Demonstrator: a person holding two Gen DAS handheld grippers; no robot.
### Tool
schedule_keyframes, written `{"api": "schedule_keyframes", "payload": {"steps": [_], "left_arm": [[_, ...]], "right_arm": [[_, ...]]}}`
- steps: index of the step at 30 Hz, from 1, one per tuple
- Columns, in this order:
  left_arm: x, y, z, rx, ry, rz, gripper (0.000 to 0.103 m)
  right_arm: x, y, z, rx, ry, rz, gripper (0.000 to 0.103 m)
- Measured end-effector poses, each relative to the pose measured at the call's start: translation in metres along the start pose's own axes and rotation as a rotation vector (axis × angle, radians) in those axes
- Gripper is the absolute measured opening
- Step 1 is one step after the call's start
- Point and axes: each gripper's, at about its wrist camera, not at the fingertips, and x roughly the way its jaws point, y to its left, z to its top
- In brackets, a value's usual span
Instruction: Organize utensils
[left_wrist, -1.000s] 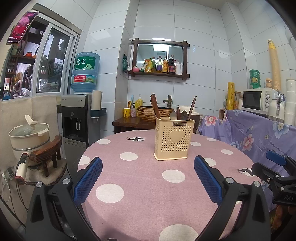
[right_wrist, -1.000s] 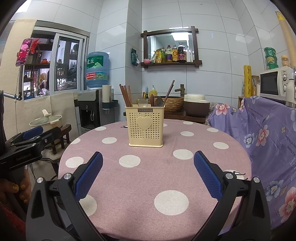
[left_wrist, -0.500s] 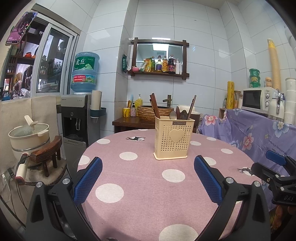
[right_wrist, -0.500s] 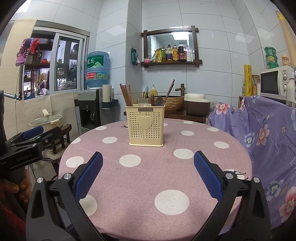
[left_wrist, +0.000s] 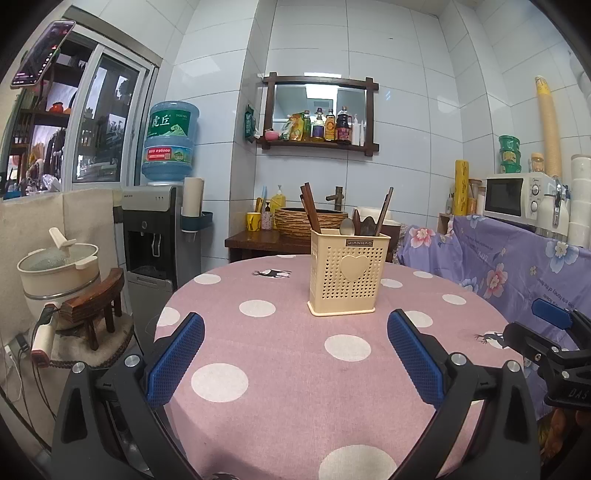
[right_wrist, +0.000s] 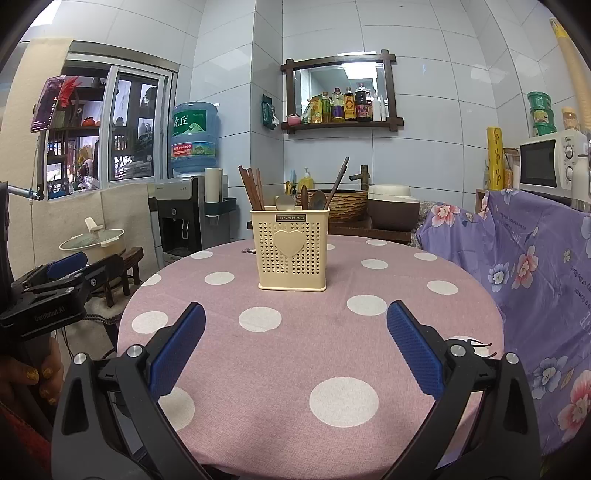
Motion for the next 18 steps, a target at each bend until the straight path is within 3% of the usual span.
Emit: {"api": "schedule_keyframes", "payload": {"steps": [6, 18], "left_arm": [[0.0067, 0.0039, -0.0015, -0.008, 0.045, 0.008, 0.098], [0.0058, 0.0037, 0.0004, 0.008, 0.051, 0.023, 0.098]], "right_arm": [[0.0035, -0.0028, -0.0011, 0.013, 0.017, -0.003, 0.097], [0.0059, -0.0048, -0.0003, 0.011, 0.022, 0.000, 0.097]]}}
